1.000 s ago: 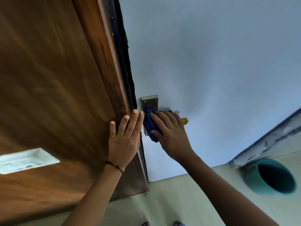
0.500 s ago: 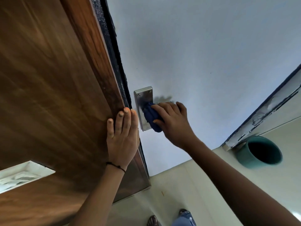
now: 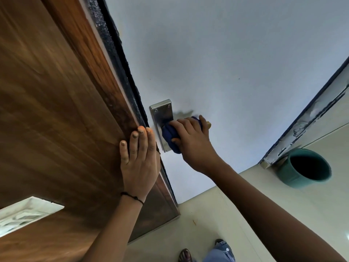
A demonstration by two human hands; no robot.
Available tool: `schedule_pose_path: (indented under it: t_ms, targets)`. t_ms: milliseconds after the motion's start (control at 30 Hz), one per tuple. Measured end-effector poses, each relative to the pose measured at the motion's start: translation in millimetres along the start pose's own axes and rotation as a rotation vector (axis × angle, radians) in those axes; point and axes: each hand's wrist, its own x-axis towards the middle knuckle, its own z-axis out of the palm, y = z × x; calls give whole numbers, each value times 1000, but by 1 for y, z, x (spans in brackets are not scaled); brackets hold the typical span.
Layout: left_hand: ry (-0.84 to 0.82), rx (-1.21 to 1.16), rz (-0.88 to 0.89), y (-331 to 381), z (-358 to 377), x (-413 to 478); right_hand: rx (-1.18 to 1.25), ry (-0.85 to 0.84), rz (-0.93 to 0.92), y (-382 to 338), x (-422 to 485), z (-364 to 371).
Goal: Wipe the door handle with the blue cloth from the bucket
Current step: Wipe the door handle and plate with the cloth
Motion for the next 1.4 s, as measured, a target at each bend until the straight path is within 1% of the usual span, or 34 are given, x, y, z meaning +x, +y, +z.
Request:
schedule_pose_path:
  t_ms: [133, 267, 367, 433, 500, 600, 667, 733, 833, 900, 1000, 1100, 1167, 1267, 1333, 1400]
  targets:
    - [8, -7, 15, 1, 0, 0, -39, 0, -54, 26, 0, 0]
    - [9, -8, 9, 1, 1, 1, -23, 21, 7, 55, -4, -3]
    - [8, 4, 18, 0, 0, 1, -5, 30, 10, 65, -4, -5]
    - [5, 1, 21, -1, 0, 0, 35, 29, 9, 66, -5, -5]
    - [2, -6, 34, -3, -1, -1, 112, 18, 57, 70, -7, -5]
    - [4, 5, 75, -7, -2, -4, 283, -16, 164, 79, -9, -10]
    - [1, 17, 79, -7, -1, -3, 466, -32, 190, 81, -8, -14]
    - [4, 21, 74, -6, -1, -3, 673, -64, 254, 81, -7, -20]
    - [4, 41, 80, -5, 0, -3, 798, -69, 319, 78, -8, -25]
    - [3, 45, 80, -6, -1, -3, 904, -5, 388, 71, -10, -21]
    - [0, 51, 77, -5, 1, -4, 1124, 221, 586, 51, -13, 0]
    - [-3, 49, 76, -4, 0, -4, 1467, 429, 833, 22, -11, 13]
    - [-6, 39, 73, -4, 0, -3, 1688, 508, 944, 8, -5, 15]
    - [-11, -10, 52, -2, -2, -2, 1905, 588, 995, -1, 1, 14]
    - [-15, -45, 45, -2, -4, -2, 1968, 594, 985, -5, 5, 13]
    - [-19, -65, 42, -2, -4, -1, 2008, 566, 979, -16, 7, 14]
